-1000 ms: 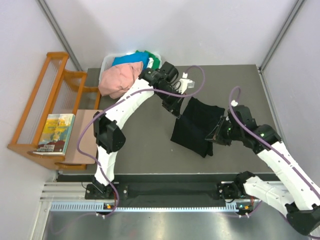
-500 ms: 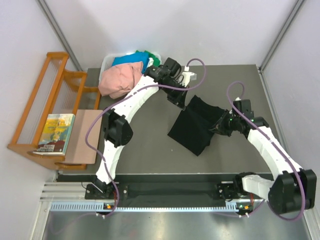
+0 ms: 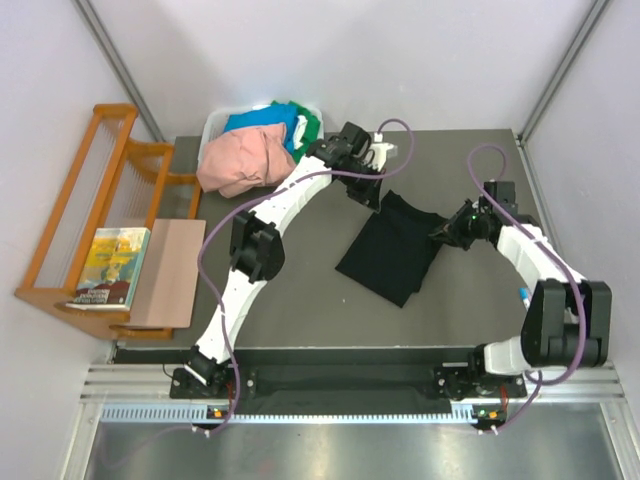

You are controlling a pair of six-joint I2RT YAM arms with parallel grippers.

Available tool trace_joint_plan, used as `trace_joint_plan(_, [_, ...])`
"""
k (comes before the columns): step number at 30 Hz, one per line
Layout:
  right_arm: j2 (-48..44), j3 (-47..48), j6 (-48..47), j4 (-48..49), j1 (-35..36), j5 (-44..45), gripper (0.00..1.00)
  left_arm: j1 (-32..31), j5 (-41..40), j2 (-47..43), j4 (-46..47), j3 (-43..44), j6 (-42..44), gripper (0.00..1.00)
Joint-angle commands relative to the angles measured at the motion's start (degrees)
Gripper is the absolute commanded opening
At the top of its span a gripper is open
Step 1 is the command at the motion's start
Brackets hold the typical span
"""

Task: Fold and stack the t-shirts
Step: Fold the tshirt

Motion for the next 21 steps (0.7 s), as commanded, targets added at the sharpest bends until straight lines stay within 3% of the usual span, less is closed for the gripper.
trace_joint_plan(1, [3.8, 2.5, -0.5, 6.4, -2.3, -1.6, 0.00, 1.4, -1.0, 1.6, 7.2, 4.8, -3.7, 0.00])
trace_joint_plan(12, [10.9, 6.0, -1.0, 10.0, -5.9, -1.1, 0.00, 2.8, -4.2, 6.8, 12.5, 7.2, -5.9, 0.02])
trace_joint_plan(14, [12.1, 6.5, -0.9, 10.4, -6.4, -0.9, 0.00, 2.8, -4.3, 7.6, 12.4, 7.3, -6.0, 0.20])
trace_joint_plan(15, [12.7, 6.7, -0.8, 11.2, -6.5, -0.6, 0.00, 2.9, -4.3, 7.9, 12.4, 7.3, -5.9, 0.42])
trace_joint_plan(17, [15.0, 7.0, -0.7, 12.1, -6.5, -0.1, 0.00, 3.0, -4.3, 8.1, 12.1, 7.3, -5.9, 0.59])
trace_joint_plan(18, [16.0, 7.7, -0.8, 12.2, -6.5, 0.2, 0.00, 3.4, -4.0, 8.0, 12.0, 7.3, -5.9, 0.75])
trace_joint_plan(21, [20.6, 9.9, -1.4, 12.4, -6.5, -0.3, 0.00, 4.9, -2.7, 6.7, 10.5, 6.9, -5.8, 0.89])
